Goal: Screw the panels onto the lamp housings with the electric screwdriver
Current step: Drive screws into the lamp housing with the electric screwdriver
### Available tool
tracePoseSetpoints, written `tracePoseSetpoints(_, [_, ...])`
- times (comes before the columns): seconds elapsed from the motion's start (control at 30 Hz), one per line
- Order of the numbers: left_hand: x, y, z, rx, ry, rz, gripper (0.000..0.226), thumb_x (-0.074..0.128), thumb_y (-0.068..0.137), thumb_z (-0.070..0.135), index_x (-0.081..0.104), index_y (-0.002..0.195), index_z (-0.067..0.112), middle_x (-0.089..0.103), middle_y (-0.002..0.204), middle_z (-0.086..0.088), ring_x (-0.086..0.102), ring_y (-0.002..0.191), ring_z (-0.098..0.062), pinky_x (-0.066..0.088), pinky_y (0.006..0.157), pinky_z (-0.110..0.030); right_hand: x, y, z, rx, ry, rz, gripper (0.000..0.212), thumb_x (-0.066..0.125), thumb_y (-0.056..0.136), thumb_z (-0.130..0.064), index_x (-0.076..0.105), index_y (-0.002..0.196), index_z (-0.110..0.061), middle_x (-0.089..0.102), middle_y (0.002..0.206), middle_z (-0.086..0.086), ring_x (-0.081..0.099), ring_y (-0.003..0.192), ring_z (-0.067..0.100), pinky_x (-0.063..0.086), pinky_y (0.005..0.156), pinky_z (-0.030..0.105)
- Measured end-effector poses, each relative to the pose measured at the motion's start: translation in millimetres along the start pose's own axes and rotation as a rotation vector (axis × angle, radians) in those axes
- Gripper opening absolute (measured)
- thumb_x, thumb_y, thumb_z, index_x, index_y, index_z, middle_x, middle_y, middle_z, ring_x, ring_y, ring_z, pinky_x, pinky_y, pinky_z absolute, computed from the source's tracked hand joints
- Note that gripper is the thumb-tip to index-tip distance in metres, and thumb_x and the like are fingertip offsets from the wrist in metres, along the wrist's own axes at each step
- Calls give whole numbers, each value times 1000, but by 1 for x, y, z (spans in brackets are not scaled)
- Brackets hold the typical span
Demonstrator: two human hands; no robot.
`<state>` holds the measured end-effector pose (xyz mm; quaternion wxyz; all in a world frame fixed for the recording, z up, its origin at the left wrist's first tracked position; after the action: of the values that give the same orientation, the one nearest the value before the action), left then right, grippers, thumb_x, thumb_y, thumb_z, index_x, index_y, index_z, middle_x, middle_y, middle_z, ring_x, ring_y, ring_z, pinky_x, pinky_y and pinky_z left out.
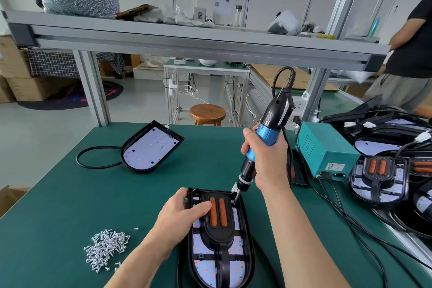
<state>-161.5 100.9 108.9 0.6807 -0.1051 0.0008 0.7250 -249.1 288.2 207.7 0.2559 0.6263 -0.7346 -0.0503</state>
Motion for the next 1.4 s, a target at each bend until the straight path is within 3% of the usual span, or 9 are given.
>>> tracePoseSetpoints(0.33, [-1,2,-1,-2,2,-14,39,73,71,44,67,103,24,77,100,10,72,97,-13,52,98,-45,12,-3,0,1,17,-168,17,69,77,-8,53,81,-12,51,56,-1,49,46,17,46,52,29])
tracePoseSetpoints(0.6, [-1,1,0,-15,6,-11,40,73,70,45,68,103,23,77,99,9,72,95,-12,53,97,-43,-3,-3,-3,50,91,-148,23,69,78,-9,56,97,-8,52,59,4,52,52,18,49,58,27])
tracePoseSetpoints(0.93, [-2,3,-3,-4,9,-26,47,74,63,50,68,100,23,77,97,8,73,93,-12,54,96,-44,-10,-5,-18,34,169,-122,18,67,78,-5,62,92,-16,53,61,3,51,52,18,47,56,27])
tracePoseSetpoints(1.1, [-2,5,-5,-7,14,-27,47,74,63,51,68,101,25,77,99,10,72,93,-10,54,96,-43,-34,4,-37,60,419,26,16,65,82,-4,60,90,-17,53,67,-1,51,53,13,46,56,23])
tracePoseSetpoints(1.27, [-3,5,-5,-16,38,-21,47,73,63,54,67,101,26,76,98,12,72,93,-9,54,95,-42,-64,-25,-11,260,607,313,12,66,94,-13,54,93,-15,53,71,-2,52,54,8,50,55,19])
tracePoseSetpoints(1.4, [-3,4,-3,-23,34,-9,48,74,63,52,68,101,24,77,97,11,73,92,-11,55,94,-42,-77,-57,17,416,750,459,17,72,92,-20,57,95,-13,59,75,-3,58,57,7,53,56,19])
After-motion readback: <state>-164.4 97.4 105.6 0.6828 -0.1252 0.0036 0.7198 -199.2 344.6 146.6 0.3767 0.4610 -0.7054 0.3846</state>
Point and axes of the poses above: each hand's wrist, its own y-axis towards the middle knuckle, its own x-axis out of the palm, z = x × y, the point moved 4 cm from there along y, towards the middle knuckle
